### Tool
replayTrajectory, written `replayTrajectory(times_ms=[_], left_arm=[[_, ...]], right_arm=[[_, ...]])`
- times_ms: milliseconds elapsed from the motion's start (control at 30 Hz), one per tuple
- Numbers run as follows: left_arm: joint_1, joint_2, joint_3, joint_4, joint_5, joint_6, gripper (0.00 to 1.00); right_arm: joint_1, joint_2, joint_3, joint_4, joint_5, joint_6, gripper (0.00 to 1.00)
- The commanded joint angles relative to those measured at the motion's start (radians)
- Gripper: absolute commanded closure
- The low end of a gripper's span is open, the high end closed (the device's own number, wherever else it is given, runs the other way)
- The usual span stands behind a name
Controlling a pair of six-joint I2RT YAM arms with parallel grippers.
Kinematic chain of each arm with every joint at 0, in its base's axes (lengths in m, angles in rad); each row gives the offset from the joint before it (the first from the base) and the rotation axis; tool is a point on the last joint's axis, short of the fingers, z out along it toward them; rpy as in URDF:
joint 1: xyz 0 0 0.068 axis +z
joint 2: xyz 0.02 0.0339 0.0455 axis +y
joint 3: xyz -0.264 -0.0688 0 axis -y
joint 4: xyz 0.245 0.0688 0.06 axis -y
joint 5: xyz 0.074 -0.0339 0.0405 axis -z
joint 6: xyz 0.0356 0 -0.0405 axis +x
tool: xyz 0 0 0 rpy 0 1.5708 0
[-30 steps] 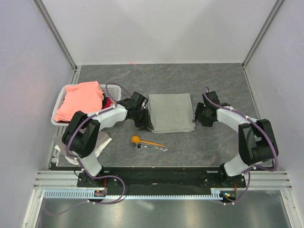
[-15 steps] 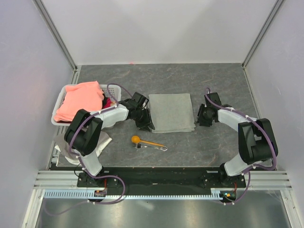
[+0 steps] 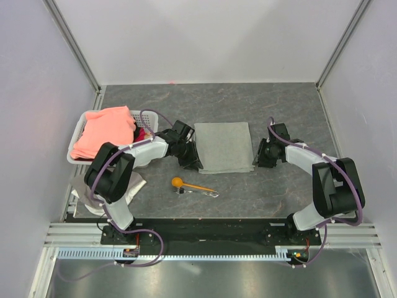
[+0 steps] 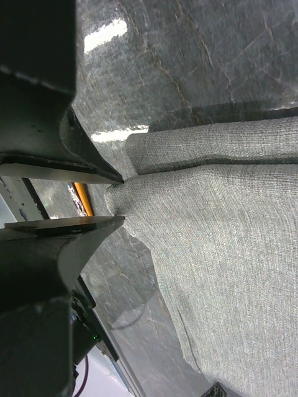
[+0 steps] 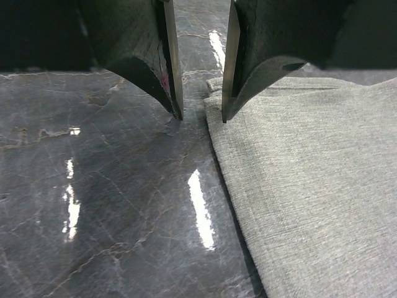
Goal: Fold the napkin into a case and place the utensils inside
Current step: Pick up the rectangle-folded napkin from the center of the board.
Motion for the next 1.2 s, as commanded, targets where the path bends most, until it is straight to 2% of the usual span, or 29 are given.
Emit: replayTrajectory(times_ms=[0,133,267,633,767,1033,1167], left_arm=[[-0.004,0.007,0.003,0.038,0.025,-0.027,0.66],[-0.004,0.008,0.000,0.041,0.023,-0.026,0.73],[-0.004,0.005,-0.006,0.040,0.014,-0.023,0.80],[-0.004,-0.019,-0.038,0.040,-0.001,-0.010,0.93],[-0.002,-0.035,-0.052,0.041,-0.009,-0.009,0.96],[-0.002,-0.051,-0.075,0.047,-0.012,-0.003,0.96],[-0.002,-0.067,-0.090,0.057,-0.010,0.002,0.92]], right_arm=[[0.004,-0.011,-0.008,0.021,-0.050,-0.001,0.61],[0.004,-0.017,-0.008,0.022,-0.058,0.004,0.62],[0.004,-0.027,-0.013,0.019,-0.059,-0.001,0.76],[0.003,-0.082,-0.005,-0.038,-0.048,-0.022,1.00],[0.003,-0.122,-0.016,-0.067,-0.055,-0.030,1.00],[0.004,-0.136,-0.077,-0.065,-0.064,-0.030,1.00],[0.004,-0.109,-0.094,-0.041,-0.059,-0.035,1.00]])
